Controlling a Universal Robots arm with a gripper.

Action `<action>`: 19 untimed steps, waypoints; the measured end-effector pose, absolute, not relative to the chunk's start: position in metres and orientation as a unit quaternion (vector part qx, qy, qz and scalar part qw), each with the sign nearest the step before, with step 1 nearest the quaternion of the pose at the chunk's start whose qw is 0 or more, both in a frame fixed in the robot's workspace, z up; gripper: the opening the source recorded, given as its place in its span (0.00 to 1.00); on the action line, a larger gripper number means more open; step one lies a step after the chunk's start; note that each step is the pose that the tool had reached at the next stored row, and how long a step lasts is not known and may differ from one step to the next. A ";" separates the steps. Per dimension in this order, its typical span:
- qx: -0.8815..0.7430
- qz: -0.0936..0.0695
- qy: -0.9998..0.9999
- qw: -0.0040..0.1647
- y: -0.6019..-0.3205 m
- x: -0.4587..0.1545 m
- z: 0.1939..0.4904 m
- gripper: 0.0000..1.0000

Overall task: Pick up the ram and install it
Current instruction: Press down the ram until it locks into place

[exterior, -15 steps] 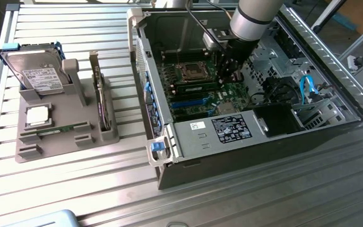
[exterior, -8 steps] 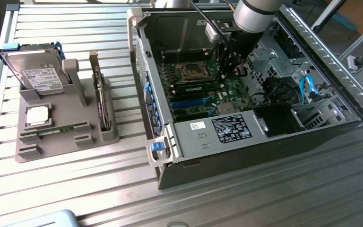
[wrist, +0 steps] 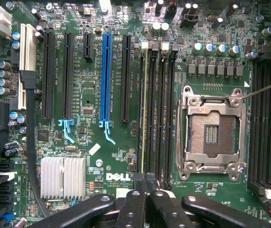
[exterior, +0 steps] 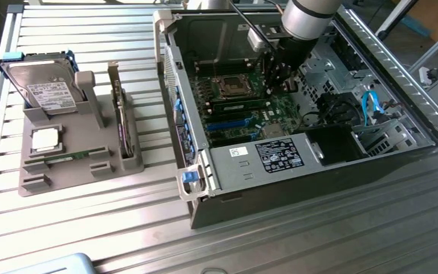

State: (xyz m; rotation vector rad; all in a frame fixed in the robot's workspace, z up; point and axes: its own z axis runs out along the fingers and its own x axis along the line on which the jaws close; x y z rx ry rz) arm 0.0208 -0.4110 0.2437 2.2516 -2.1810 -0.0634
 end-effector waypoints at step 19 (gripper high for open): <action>0.718 -0.018 -0.696 0.008 -0.411 0.021 0.250 0.10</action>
